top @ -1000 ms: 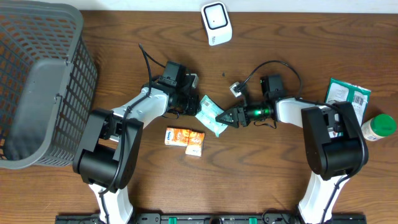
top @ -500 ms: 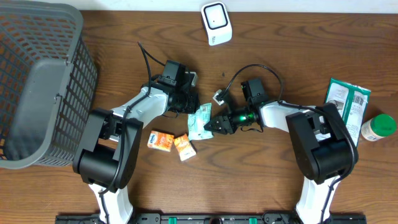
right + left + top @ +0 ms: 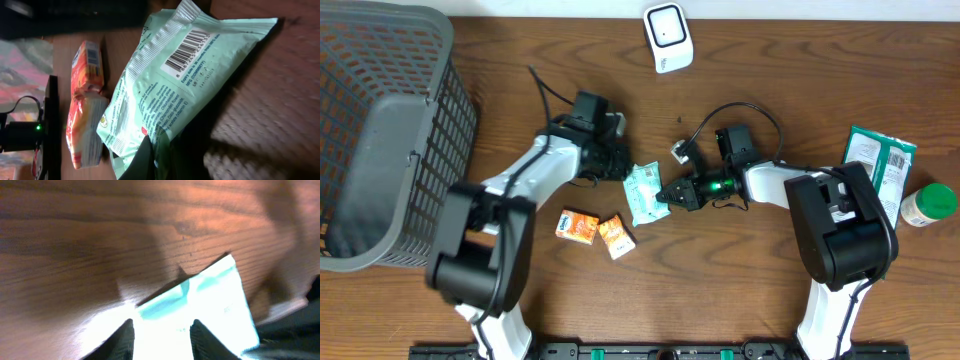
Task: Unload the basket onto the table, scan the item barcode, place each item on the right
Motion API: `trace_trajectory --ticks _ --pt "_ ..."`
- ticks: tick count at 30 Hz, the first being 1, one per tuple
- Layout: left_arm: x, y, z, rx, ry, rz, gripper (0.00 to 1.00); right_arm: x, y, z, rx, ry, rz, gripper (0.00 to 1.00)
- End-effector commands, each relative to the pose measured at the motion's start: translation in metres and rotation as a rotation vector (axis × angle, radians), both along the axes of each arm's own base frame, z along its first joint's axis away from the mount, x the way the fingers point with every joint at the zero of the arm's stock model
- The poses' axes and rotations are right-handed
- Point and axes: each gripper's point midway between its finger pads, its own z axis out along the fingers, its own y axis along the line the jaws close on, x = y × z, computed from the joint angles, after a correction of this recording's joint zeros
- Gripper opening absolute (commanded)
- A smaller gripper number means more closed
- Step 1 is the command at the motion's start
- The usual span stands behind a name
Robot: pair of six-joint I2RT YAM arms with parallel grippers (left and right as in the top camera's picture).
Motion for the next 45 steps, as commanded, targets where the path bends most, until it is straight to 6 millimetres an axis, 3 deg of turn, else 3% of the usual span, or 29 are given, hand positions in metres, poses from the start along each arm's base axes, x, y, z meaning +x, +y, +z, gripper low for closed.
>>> trace_trajectory --ticks 1,7,11,19,26,27,29,30,33,36,40,45 --pt "-0.001 0.008 0.024 -0.009 -0.003 0.066 0.28 0.005 -0.008 -0.008 -0.028 0.022 -0.040 0.03" --pt "-0.028 0.004 0.007 -0.032 0.140 0.042 0.22 0.006 -0.008 -0.009 -0.037 0.022 -0.046 0.03" --pt "-0.044 -0.026 0.011 -0.225 0.228 -0.048 0.19 0.006 -0.009 -0.011 -0.047 0.022 -0.048 0.04" --pt "-0.044 -0.060 0.023 -0.478 0.259 -0.134 0.08 0.009 -0.020 -0.026 -0.148 0.027 -0.088 0.04" --pt "-0.046 -0.053 0.001 -0.414 0.278 -0.107 0.08 0.008 -0.020 -0.026 -0.147 0.043 -0.098 0.08" --pt "-0.048 -0.051 -0.005 -0.398 0.286 -0.100 0.08 0.008 -0.020 -0.026 -0.148 0.043 -0.098 0.11" --pt "-0.051 -0.045 -0.019 -0.357 0.306 -0.083 0.08 0.008 -0.020 -0.026 -0.149 0.047 -0.098 0.30" --pt "-0.053 -0.041 -0.027 -0.329 0.315 -0.073 0.08 0.007 -0.020 -0.026 -0.149 0.050 -0.097 0.34" --pt "-0.055 -0.031 -0.047 -0.252 0.329 -0.049 0.08 0.007 -0.020 -0.026 -0.150 0.088 -0.124 0.38" --pt "-0.056 -0.029 -0.054 -0.242 0.340 -0.045 0.08 0.007 -0.020 -0.026 -0.150 0.120 -0.147 0.39" --pt "-0.053 -0.033 -0.046 -0.271 0.326 -0.053 0.08 0.007 -0.020 -0.026 -0.150 0.122 -0.148 0.39" --pt "-0.041 -0.039 -0.010 -0.307 0.233 -0.074 0.08 0.007 -0.020 -0.026 -0.150 0.122 -0.149 0.39"
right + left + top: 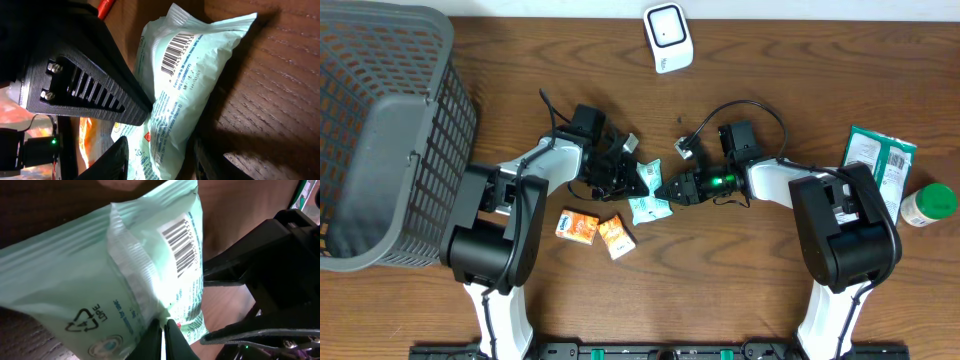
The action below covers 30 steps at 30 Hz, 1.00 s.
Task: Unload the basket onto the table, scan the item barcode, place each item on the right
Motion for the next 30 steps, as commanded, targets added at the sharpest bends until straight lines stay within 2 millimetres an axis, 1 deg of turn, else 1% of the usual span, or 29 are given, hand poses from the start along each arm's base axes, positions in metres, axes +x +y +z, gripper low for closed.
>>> trace_trajectory --ticks 1,4,6,7,10,15,17,19,22,25,27,30 --pt "0.010 0.008 0.013 0.057 -0.095 0.005 0.08 0.002 -0.016 -0.030 -0.138 0.025 -0.064 0.39" --pt "0.014 0.007 0.034 0.043 -0.150 0.009 0.09 0.002 -0.016 -0.030 -0.138 0.025 -0.064 0.39" --pt "0.015 0.008 0.038 0.050 -0.163 0.012 0.11 0.002 -0.016 -0.030 -0.138 0.025 -0.064 0.40" --pt "0.016 0.010 0.036 0.065 -0.164 0.016 0.11 0.002 -0.016 -0.030 -0.139 0.025 -0.064 0.40" --pt "0.015 0.027 0.018 0.192 -0.148 0.048 0.11 0.002 -0.016 -0.030 -0.139 0.026 -0.065 0.40" --pt "0.011 0.050 -0.013 0.341 -0.128 0.067 0.11 0.002 -0.016 -0.030 -0.139 0.026 -0.065 0.40" --pt "0.008 0.054 -0.023 0.367 -0.109 0.066 0.12 0.002 -0.016 -0.030 -0.139 0.025 -0.064 0.41" --pt "0.006 0.055 -0.033 0.373 -0.086 0.061 0.11 0.002 -0.016 -0.030 -0.139 0.026 -0.065 0.44" --pt "0.003 0.056 -0.046 0.383 -0.059 0.055 0.11 0.002 -0.016 -0.031 -0.139 0.028 -0.065 0.44" --pt "0.001 0.056 -0.051 0.387 -0.045 0.052 0.11 0.001 -0.016 -0.033 -0.152 0.062 -0.091 0.44" --pt "0.002 0.056 -0.051 0.385 -0.050 0.053 0.11 0.001 -0.019 -0.041 -0.211 0.119 -0.154 0.44" --pt "0.003 0.056 -0.051 0.384 -0.053 0.054 0.11 -0.008 -0.013 -0.047 -0.246 0.158 -0.165 0.44"
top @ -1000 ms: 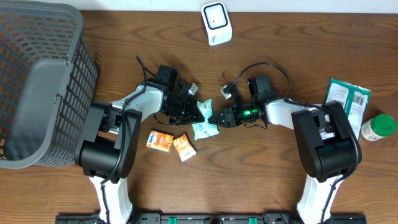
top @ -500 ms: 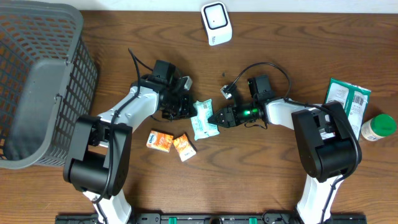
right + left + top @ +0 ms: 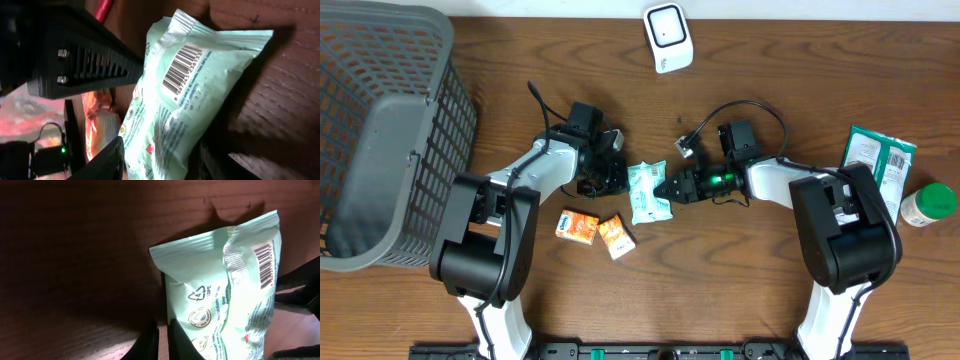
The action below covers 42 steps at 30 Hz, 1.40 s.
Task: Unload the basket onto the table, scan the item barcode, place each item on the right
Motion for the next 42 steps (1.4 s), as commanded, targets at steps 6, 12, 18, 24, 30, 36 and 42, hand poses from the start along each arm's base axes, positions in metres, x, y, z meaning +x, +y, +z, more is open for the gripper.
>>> trace_trajectory --ticks 6,12,18,24,30,36,42 --pt "-0.012 0.017 -0.036 0.104 0.061 0.005 0.12 -0.031 0.011 -0.055 -0.289 0.123 -0.081 0.38" --pt "-0.013 0.017 -0.036 0.106 0.064 0.004 0.12 -0.039 0.032 -0.052 -0.279 0.089 -0.046 0.27" --pt "-0.012 0.017 -0.036 0.105 0.058 0.000 0.14 -0.030 0.028 -0.051 -0.268 0.074 -0.069 0.10" --pt "-0.001 0.014 -0.030 0.096 0.029 0.001 0.17 -0.019 0.006 -0.053 -0.281 0.112 -0.129 0.01" --pt "0.009 0.013 -0.023 0.087 0.004 0.006 0.27 -0.013 -0.003 -0.042 -0.222 0.117 -0.121 0.01" --pt "0.019 0.003 0.016 -0.051 0.028 -0.014 0.46 -0.004 -0.017 -0.017 -0.235 0.019 -0.112 0.01" --pt "0.011 -0.020 0.075 -0.384 0.043 -0.126 0.57 0.005 -0.028 0.017 -0.207 -0.047 -0.131 0.01"
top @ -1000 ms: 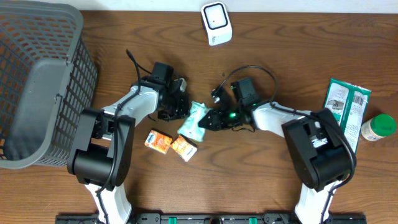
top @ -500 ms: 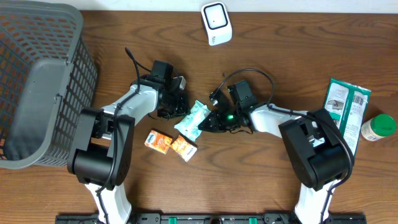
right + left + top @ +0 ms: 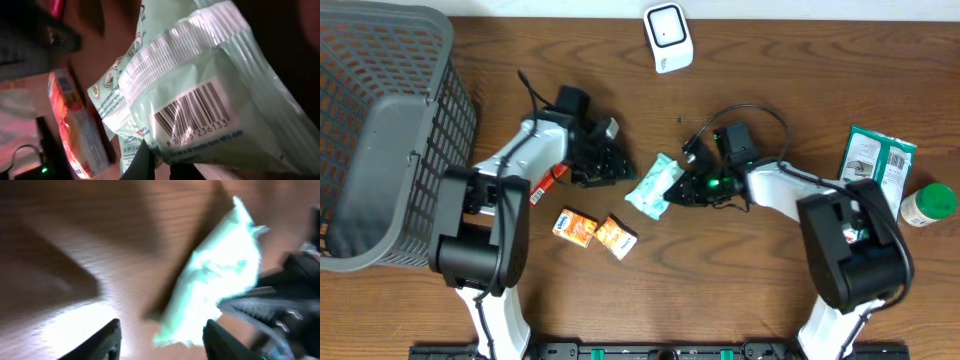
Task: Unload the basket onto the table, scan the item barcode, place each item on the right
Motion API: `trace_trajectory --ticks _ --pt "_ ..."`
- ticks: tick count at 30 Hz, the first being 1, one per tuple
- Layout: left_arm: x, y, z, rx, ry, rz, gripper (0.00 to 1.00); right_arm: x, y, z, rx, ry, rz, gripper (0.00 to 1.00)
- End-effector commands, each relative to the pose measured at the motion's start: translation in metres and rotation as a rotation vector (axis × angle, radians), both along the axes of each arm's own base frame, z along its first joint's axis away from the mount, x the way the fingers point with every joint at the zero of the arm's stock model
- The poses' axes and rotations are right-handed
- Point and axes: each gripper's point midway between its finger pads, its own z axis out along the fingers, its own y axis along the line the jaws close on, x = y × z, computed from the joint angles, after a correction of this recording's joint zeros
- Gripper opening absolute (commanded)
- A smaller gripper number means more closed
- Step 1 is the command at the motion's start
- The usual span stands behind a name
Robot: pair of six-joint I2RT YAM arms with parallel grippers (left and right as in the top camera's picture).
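A pale green snack packet (image 3: 655,186) lies slanted at the table's middle, its barcode (image 3: 192,112) facing the right wrist camera. My right gripper (image 3: 686,190) is shut on the packet's lower edge, fingers pinched together (image 3: 160,157). My left gripper (image 3: 608,166) stands open just left of the packet, apart from it. In the blurred left wrist view its fingers (image 3: 112,337) are spread wide, with the packet (image 3: 220,280) ahead of them. The white scanner (image 3: 667,37) stands at the table's far edge.
A grey mesh basket (image 3: 380,130) fills the left side. Two orange packets (image 3: 578,226) (image 3: 618,237) lie in front of the left gripper, a small red item (image 3: 548,177) beside its arm. Green packets (image 3: 875,160) and a green-capped bottle (image 3: 927,205) sit at far right.
My left gripper was shut at the packet's left edge; now it is open and drawn back to the left. My right gripper, then open, is shut on the packet, which has turned to a slant.
At first my left gripper was open by the flat packet and my right fingers were together at its edge. Then the left was shut on the packet with the right open beside it. It lay flat again, and now the right alone holds it.
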Motion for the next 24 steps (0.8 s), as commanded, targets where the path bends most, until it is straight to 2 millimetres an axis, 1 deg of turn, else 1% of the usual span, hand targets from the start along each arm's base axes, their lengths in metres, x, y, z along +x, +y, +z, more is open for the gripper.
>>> trace_trajectory --ticks 1,3,5,7,10,14,17,19,24 --pt "-0.003 -0.023 0.040 -0.260 -0.043 -0.098 0.59 0.009 -0.009 0.021 -0.010 -0.095 0.003 0.01" --pt "-0.008 -0.027 0.046 -0.305 -0.052 -0.131 0.63 0.006 -0.004 0.034 0.036 -0.104 0.023 0.01" --pt "-0.011 -0.031 0.047 -0.313 -0.082 -0.171 0.64 -0.001 0.005 0.050 0.113 -0.107 0.062 0.01" --pt "-0.013 -0.036 0.047 -0.316 -0.106 -0.203 0.64 -0.006 0.011 0.061 0.162 -0.105 0.088 0.01" --pt "-0.015 -0.040 0.047 -0.318 -0.108 -0.216 0.64 -0.010 0.016 0.065 0.192 -0.096 0.107 0.01" --pt "-0.019 -0.045 0.047 -0.318 -0.104 -0.232 0.63 -0.013 0.020 0.066 0.196 -0.099 0.121 0.01" --pt "-0.021 -0.049 0.047 -0.319 -0.103 -0.243 0.56 -0.016 0.024 0.066 0.197 -0.098 0.133 0.01" --pt "-0.023 -0.051 0.047 -0.320 -0.102 -0.249 0.48 -0.018 0.026 0.066 0.197 -0.097 0.141 0.01" --pt "-0.022 -0.052 0.047 -0.321 -0.108 -0.252 0.20 -0.022 0.030 0.066 0.197 -0.095 0.155 0.01"
